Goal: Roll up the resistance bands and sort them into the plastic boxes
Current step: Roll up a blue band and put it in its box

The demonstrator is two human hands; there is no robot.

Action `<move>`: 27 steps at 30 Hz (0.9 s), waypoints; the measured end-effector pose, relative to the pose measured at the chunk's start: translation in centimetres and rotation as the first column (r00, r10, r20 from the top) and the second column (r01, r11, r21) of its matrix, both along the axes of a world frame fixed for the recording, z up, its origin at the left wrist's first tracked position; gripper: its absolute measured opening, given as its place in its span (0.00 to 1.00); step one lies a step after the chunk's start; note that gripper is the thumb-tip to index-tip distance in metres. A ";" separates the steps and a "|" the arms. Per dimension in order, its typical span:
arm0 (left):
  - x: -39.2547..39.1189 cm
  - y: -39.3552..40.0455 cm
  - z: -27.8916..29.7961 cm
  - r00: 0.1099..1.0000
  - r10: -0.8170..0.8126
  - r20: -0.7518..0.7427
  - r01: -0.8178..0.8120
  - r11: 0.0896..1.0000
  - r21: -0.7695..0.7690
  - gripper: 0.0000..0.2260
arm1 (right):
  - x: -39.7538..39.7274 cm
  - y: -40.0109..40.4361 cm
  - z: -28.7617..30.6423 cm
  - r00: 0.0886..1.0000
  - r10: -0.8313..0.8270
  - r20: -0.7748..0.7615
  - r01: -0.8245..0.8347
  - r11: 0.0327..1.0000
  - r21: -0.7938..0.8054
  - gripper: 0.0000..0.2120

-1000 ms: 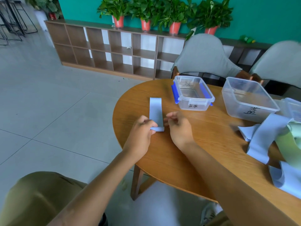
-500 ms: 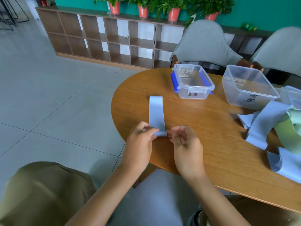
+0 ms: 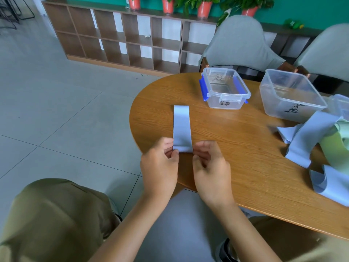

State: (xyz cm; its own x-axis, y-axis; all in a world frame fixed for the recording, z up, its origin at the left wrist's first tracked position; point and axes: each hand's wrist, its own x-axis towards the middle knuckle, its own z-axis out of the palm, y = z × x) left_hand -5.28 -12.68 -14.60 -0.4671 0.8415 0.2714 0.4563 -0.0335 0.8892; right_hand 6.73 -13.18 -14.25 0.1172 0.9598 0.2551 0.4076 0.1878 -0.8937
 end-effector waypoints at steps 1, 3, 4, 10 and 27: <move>0.0 -0.2 0.0 1.000 -0.001 0.008 0.001 1.000 -0.003 0.10 | 0.0 0.0 0.0 1.000 -0.001 0.011 0.001 1.000 0.007 0.14; -0.1 -0.4 -0.2 1.000 -0.012 -0.009 0.012 1.000 -0.010 0.09 | -0.1 -0.1 -0.2 0.999 -0.003 0.044 0.003 1.000 0.019 0.15; 0.0 -0.5 -0.3 0.999 -0.021 -0.027 0.021 1.000 -0.008 0.09 | -0.1 0.0 -0.3 0.998 -0.003 0.069 0.002 1.000 0.022 0.15; -0.3 -0.9 -1.1 0.947 -0.062 -0.315 0.084 0.995 0.057 0.07 | -0.1 -0.4 -0.8 0.962 -0.023 0.272 -0.025 0.985 0.171 0.16; -2.3 2.6 -2.5 0.722 -0.109 -0.683 0.071 0.994 -0.084 0.23 | -1.2 2.5 0.0 0.745 0.040 0.666 0.012 0.997 -0.074 0.19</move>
State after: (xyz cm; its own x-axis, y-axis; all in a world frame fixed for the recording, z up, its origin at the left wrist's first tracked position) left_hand -7.60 -10.08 -17.11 -0.0908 0.8905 0.4458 0.9391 -0.0724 0.3359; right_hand 5.52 -10.66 -14.29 -0.0716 0.9779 0.1965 0.9021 0.1475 -0.4055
